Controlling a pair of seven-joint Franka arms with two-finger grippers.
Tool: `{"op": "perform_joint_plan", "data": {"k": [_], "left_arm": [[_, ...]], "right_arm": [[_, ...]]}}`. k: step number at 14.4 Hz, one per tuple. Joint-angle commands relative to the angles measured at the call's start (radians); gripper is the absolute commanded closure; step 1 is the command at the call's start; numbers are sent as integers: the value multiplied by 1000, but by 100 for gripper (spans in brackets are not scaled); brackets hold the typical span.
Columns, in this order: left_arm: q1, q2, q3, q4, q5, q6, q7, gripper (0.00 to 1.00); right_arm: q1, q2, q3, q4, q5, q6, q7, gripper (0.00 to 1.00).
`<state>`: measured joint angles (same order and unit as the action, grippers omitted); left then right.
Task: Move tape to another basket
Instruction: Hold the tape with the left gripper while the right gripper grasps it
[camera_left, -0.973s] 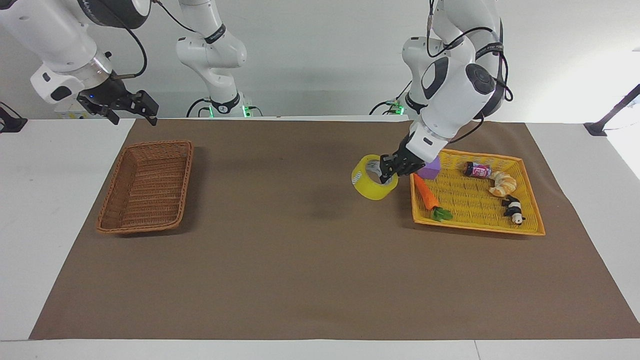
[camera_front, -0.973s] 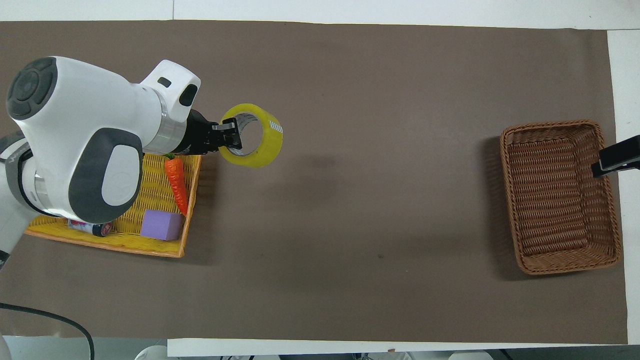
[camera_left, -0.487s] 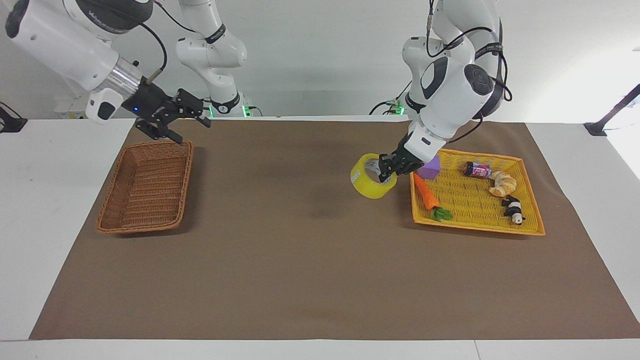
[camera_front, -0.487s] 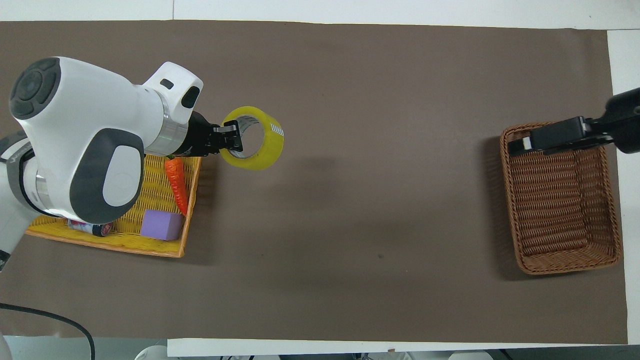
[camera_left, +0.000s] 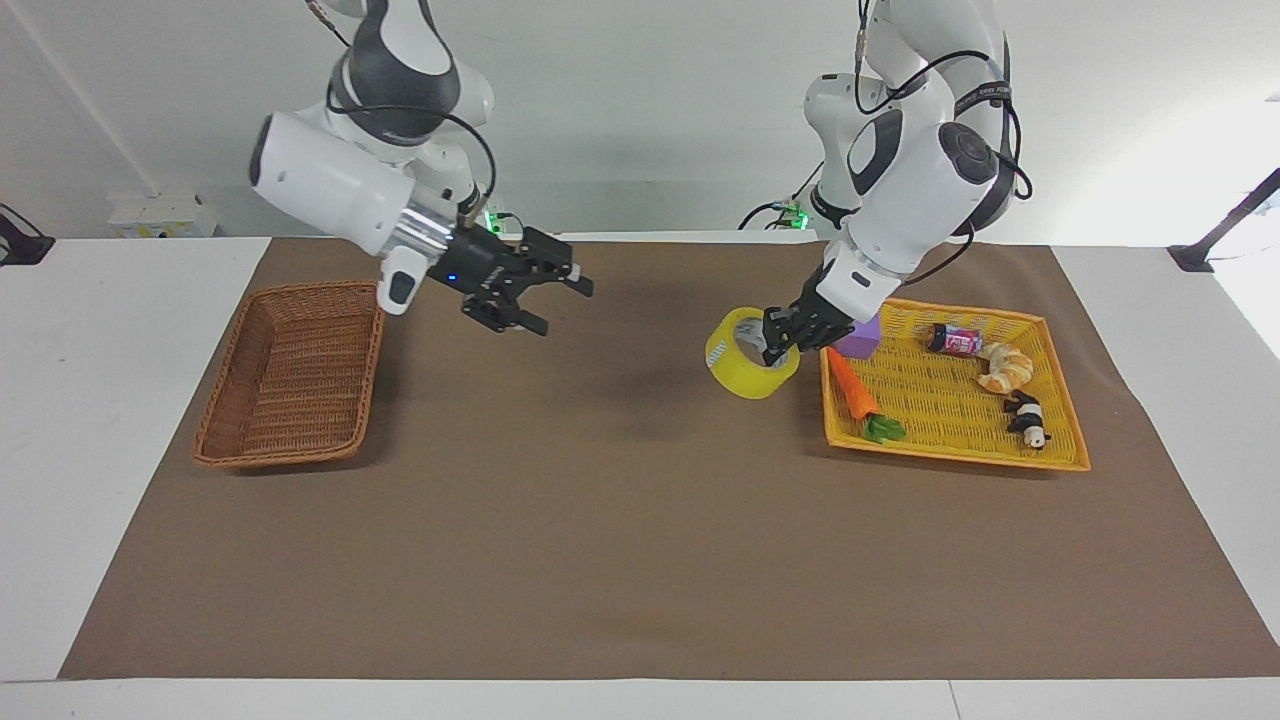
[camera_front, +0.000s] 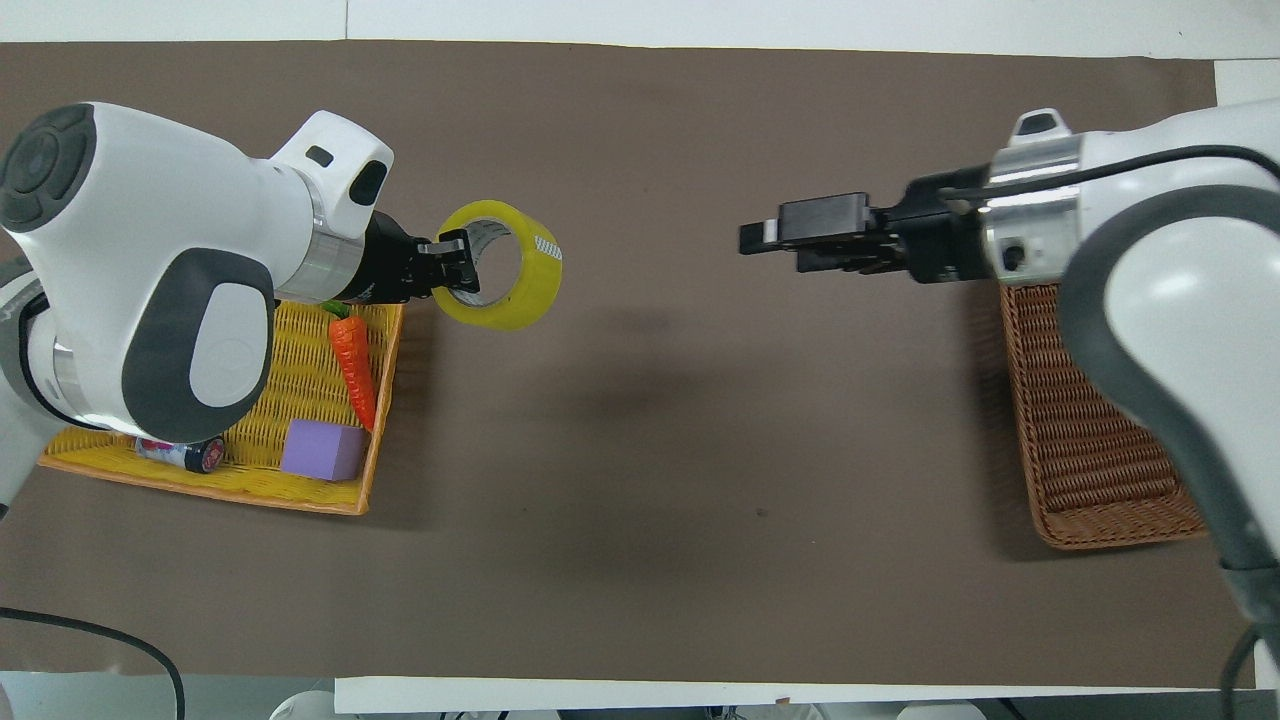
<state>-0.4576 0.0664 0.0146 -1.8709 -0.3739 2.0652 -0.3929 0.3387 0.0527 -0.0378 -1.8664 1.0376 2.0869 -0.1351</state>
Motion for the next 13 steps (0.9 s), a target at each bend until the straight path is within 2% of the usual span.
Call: {"op": "perform_joint_plan", "data": {"k": [1, 4, 13], "left_arm": [[-3, 13, 1, 27, -14, -2, 16, 100], [-6, 12, 1, 24, -14, -7, 14, 100], [-9, 9, -2, 26, -19, -19, -1, 100]], "right_arm": [[64, 44, -7, -10, 140, 96, -44, 0], [124, 122, -7, 4, 283, 176, -101, 0], [195, 197, -7, 59, 341, 246, -104, 0]]}}
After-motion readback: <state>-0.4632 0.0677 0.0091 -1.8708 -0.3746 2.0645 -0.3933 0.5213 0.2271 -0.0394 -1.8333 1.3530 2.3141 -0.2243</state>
